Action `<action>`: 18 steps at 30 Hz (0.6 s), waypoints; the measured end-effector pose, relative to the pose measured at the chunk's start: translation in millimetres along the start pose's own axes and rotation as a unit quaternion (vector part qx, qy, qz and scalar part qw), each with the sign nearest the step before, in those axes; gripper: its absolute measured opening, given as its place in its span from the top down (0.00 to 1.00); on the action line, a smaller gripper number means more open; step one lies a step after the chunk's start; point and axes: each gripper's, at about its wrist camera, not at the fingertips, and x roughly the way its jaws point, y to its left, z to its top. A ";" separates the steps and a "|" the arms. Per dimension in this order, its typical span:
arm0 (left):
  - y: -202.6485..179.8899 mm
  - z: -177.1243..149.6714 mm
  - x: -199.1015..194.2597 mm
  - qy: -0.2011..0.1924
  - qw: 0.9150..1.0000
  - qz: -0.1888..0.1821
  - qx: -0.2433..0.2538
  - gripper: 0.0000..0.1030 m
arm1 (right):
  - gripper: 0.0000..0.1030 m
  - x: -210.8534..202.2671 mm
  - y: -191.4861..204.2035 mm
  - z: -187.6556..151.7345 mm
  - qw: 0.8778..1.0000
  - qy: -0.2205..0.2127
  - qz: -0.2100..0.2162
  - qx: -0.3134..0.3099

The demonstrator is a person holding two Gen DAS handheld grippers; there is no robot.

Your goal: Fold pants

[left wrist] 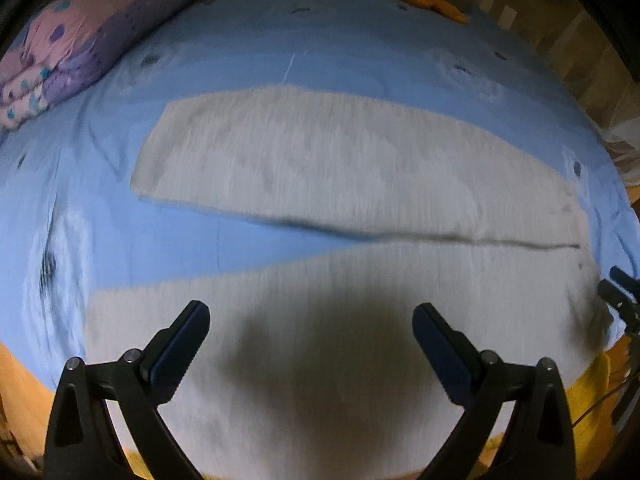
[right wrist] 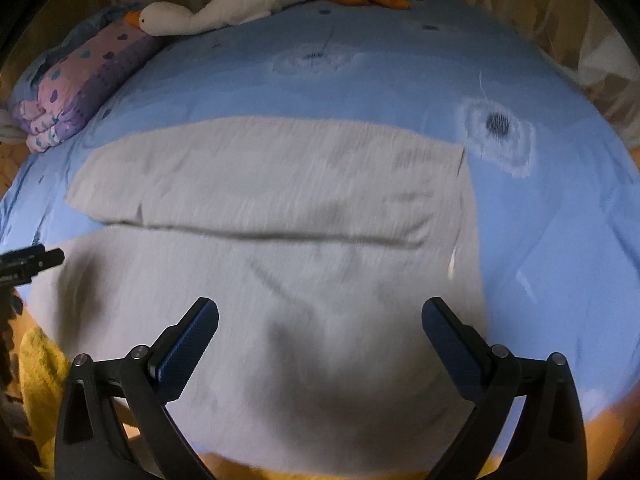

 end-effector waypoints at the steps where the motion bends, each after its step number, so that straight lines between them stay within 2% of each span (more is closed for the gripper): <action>1: -1.4 8.2 1.5 -0.002 1.000 0.003 0.005 0.00 | 0.00 1.2 -2.9 7.9 1.000 -0.002 -0.006 -0.004; 8: -12.3 59.2 19.2 -0.004 0.999 0.009 0.044 0.00 | 0.00 11.4 -18.5 47.5 1.000 -0.008 -0.018 -0.010; 18: -13.8 118.7 64.2 0.015 0.998 0.019 0.058 0.00 | 0.00 50.6 -43.6 87.9 0.999 0.016 -0.035 -0.005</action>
